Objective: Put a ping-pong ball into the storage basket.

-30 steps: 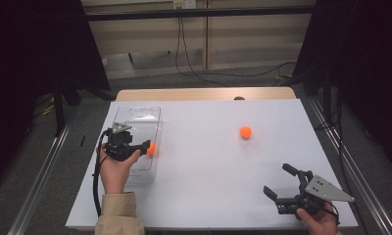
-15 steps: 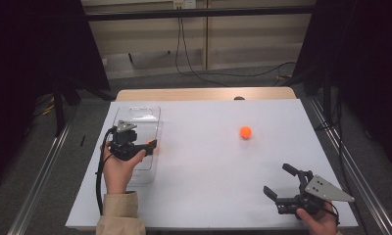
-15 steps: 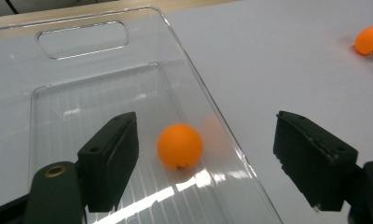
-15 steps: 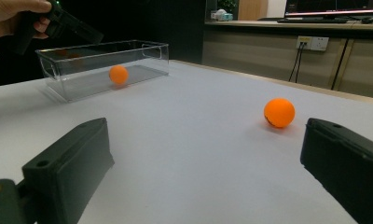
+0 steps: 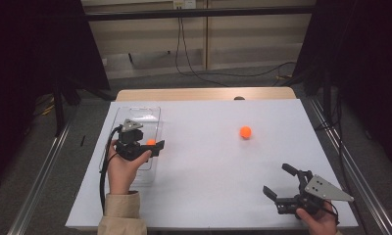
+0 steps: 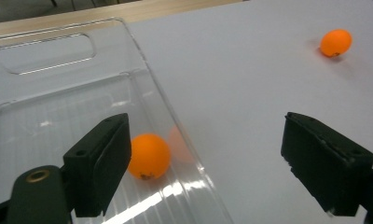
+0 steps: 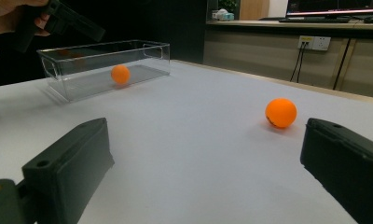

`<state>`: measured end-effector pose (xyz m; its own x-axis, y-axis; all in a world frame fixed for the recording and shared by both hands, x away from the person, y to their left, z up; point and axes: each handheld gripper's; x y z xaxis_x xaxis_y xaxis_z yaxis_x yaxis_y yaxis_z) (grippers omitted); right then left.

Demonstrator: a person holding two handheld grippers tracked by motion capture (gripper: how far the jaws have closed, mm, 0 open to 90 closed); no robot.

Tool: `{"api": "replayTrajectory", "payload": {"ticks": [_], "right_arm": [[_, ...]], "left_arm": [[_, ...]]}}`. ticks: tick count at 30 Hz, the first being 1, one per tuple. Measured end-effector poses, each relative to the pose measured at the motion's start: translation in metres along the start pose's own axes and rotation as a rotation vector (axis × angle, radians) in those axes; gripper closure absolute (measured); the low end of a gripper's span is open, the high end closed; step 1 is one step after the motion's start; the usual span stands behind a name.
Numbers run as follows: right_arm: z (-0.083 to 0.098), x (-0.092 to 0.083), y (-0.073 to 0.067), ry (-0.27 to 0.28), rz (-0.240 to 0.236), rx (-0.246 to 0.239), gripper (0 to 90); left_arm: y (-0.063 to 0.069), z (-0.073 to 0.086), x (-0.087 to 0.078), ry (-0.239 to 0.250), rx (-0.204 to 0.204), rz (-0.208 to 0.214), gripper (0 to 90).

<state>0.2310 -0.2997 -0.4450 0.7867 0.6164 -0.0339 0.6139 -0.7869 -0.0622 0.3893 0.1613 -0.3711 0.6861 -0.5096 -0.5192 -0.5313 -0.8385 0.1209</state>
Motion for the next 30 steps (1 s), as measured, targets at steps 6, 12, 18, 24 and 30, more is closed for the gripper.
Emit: {"api": "replayTrajectory", "payload": {"ticks": [6,12,18,24,30], "right_arm": [[0.000,0.001,0.000,-0.004,-0.001,0.000,1.4],[0.000,0.000,0.000,-0.001,0.002,0.001,1.4],[0.000,0.002,-0.001,-0.003,-0.004,-0.002,1.4],[0.000,0.002,0.000,-0.004,-0.006,-0.002,1.4],[0.001,0.002,0.000,-0.005,-0.002,0.005,1.4]], "left_arm": [[0.004,-0.002,0.002,-0.009,0.018,0.039,15.2],[0.011,-0.004,0.003,-0.005,0.022,0.076,14.5],[0.016,-0.006,0.005,-0.003,0.027,0.102,13.9],[0.020,-0.005,0.009,-0.006,0.029,0.108,13.3],[0.025,-0.005,0.013,-0.014,0.035,0.121,12.6]]}}
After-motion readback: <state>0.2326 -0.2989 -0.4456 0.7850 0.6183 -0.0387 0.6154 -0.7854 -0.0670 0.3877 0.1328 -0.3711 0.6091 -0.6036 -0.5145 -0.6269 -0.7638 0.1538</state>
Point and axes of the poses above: each handheld gripper's, and its own axes: x roughly forward along the jaws, z roughly out of its underside, y roughly to its right, and after that the axes turned 8 degrees about y, right-handed
